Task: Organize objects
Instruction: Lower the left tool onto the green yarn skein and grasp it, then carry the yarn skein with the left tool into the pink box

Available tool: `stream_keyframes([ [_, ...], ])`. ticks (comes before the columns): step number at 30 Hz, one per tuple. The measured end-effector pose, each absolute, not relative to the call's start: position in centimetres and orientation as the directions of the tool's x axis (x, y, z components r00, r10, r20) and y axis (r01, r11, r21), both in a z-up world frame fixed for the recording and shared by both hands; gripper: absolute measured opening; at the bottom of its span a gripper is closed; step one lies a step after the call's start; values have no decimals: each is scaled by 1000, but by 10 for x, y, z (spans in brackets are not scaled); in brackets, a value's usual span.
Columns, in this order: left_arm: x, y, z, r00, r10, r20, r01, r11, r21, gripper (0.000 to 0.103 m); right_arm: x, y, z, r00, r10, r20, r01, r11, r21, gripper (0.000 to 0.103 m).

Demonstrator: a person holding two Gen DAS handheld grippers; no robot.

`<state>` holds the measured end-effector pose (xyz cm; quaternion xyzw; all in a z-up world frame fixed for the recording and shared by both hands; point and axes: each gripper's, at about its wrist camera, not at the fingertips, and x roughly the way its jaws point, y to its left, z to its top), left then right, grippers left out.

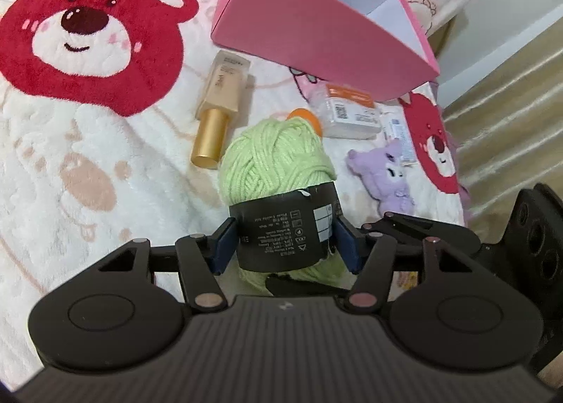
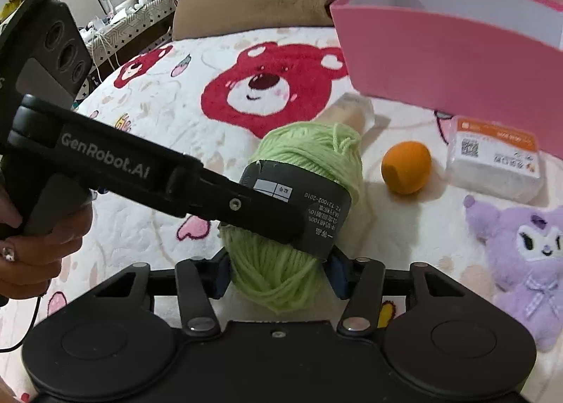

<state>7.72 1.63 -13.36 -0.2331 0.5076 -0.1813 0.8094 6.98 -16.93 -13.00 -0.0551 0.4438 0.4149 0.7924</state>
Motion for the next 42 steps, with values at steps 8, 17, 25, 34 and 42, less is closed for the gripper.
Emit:
stream_keyframes([
  [8,71,-2,-75,433,-483,-761,155,872,-464,58,55,-179,-89,331,613,-717,-691,675,259,58],
  [17,99,-22,14,470,-436,-768,251,900,-357,58,64,-189,-23,476,621,-622,-668,716,204,58],
  [25,146,-31,70,538,-457,-708,306,889,-341,59,106,-186,32,579,602,-550,-660,742,118,58],
  [34,215,-33,66,555,-480,-679,270,876,-399,59,175,-182,38,598,575,-558,-620,773,132,58],
  [42,289,-40,18,531,-428,-732,232,904,-360,59,258,-171,-4,525,577,-626,-585,778,227,58],
])
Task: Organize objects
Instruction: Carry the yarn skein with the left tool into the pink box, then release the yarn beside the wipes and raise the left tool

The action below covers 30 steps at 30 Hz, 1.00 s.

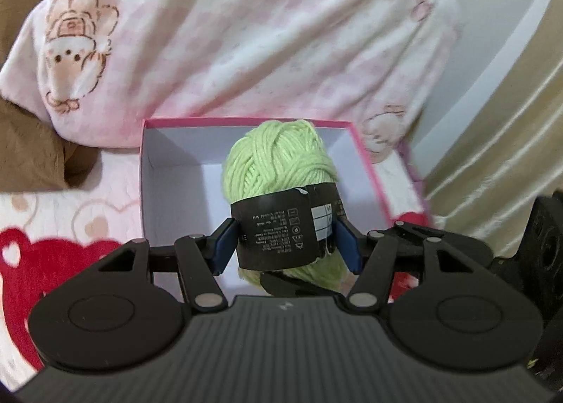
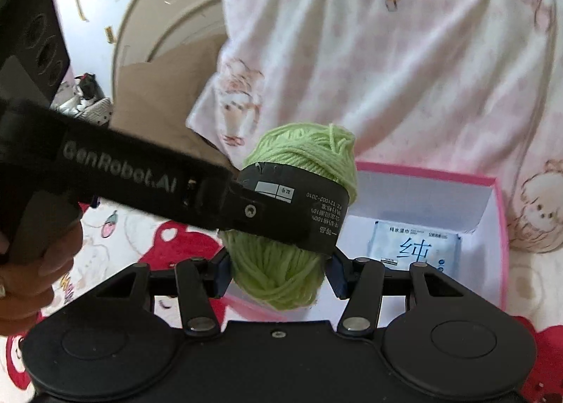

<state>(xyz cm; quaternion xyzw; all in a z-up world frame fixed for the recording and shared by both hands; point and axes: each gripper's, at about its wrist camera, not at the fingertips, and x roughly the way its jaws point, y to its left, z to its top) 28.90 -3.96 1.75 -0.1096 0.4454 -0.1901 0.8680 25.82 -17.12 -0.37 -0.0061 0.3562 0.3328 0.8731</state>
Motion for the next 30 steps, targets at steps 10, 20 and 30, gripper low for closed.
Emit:
stream_keyframes([
  [10,352,-30,-65,464,-398,-791,109,912,-395,58,336,-151,-80,409,524,-747,-490,817,304,57],
  [20,352,-41,-79,491,-307,-815,91,949,-303,42,348,-134,-95,406,458,-791,-494,838,232,62],
  [30,347,-45,-82,518,-245,-820,63,967,-249,43,331,-161,-89,453,456,-766,-508,838,199,55],
])
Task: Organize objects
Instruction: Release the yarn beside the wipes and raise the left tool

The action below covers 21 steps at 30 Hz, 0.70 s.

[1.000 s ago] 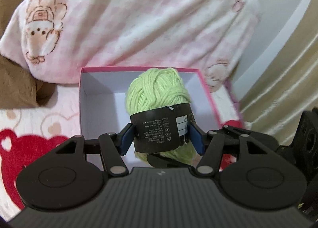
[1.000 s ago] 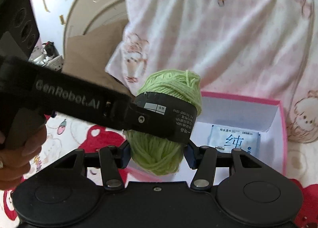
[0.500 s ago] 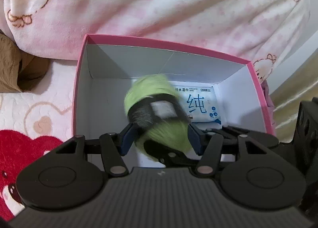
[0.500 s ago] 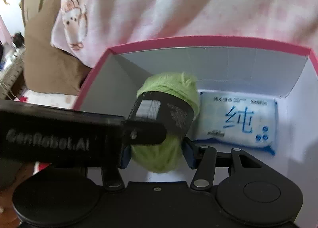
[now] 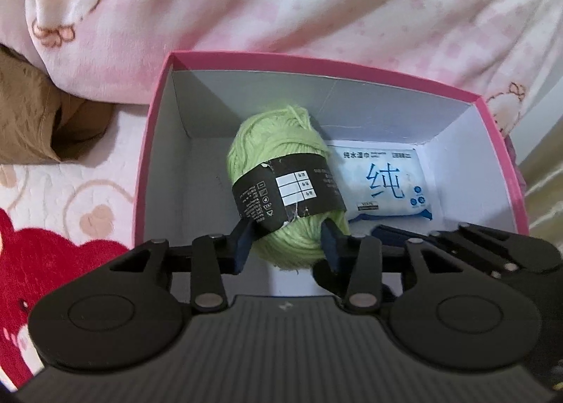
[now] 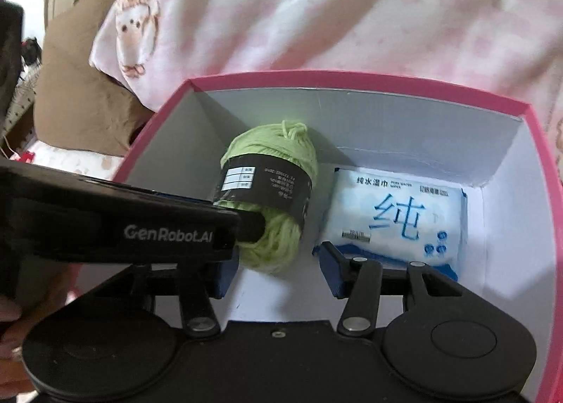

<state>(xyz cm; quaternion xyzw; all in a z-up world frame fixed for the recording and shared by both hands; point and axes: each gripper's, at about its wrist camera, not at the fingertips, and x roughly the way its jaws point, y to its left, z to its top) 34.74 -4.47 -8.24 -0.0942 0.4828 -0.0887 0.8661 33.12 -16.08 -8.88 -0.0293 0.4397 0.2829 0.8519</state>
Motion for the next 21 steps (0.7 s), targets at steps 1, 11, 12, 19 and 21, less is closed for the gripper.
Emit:
stream_keyframes([
  [1,344,-44,-79,518,-245,-819,69,967,-246,45,328,-165,-85,451,467,-761,-511,834,209,55],
  [11,280,-30,-3,508,-299,-808,77,950,-303,66,281,-217,-14,476,505,-720,-551,810,204,56],
  [12,273,-31,7,510,-293,-809,91,953,-288,66,276,-221,-5,479,496,-724,-553,811,190,57],
  [19,227,-51,55,489,-220,-844,197,971,-139,66,238,-247,49,479,441,-759,-547,826,135,59],
  [21,213,-56,65,486,-230,-843,230,964,-130,67,224,-257,62,482,444,-755,-553,823,131,60],
])
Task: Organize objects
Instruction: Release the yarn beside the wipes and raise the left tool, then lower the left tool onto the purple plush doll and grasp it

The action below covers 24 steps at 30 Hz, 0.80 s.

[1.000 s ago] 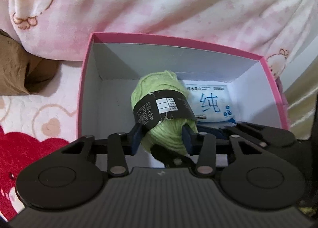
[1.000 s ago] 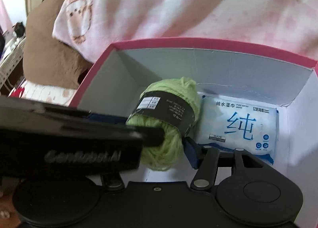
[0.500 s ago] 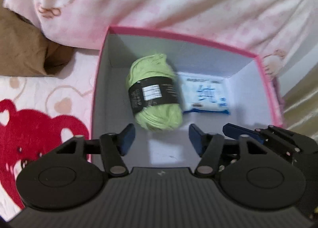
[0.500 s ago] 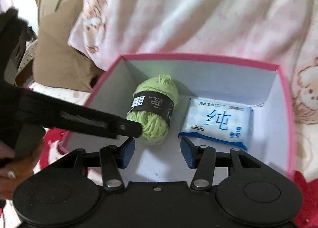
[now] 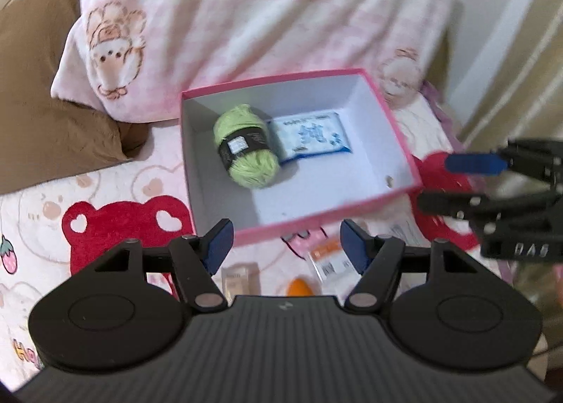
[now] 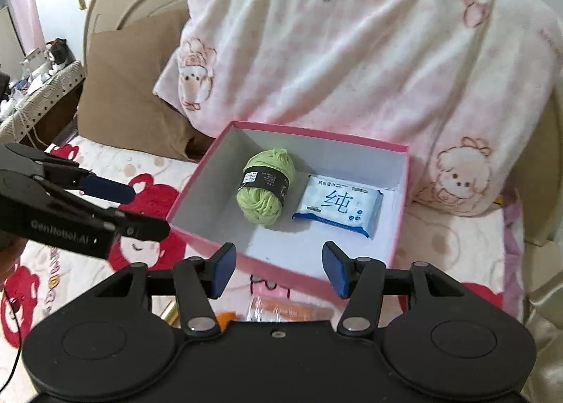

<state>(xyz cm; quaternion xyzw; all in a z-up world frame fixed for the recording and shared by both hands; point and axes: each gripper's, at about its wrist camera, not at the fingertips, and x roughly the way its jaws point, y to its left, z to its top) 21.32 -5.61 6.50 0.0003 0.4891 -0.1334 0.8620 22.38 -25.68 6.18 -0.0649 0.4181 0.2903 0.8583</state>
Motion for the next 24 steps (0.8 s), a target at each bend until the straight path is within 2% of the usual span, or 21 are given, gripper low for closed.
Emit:
stream_keyframes([
  [6,176,-72,76,475,-255,-842,307,945,-113,70,181,-281,79,495,480,-724,-605,789,110,64],
  [13,145,-81,55,446,-278,-850,342,931,-125,70,134,-312,58,489,544,-682,-676,730,97,66],
  [18,131,-85,29,436,-309,-845,363,920,-150,70,113,-330,25,421,585,-693,-676,712,190,67],
  [24,126,-91,-5,401,-354,-845,367,907,-206,70,112,-352,-35,354,604,-714,-499,767,403,69],
])
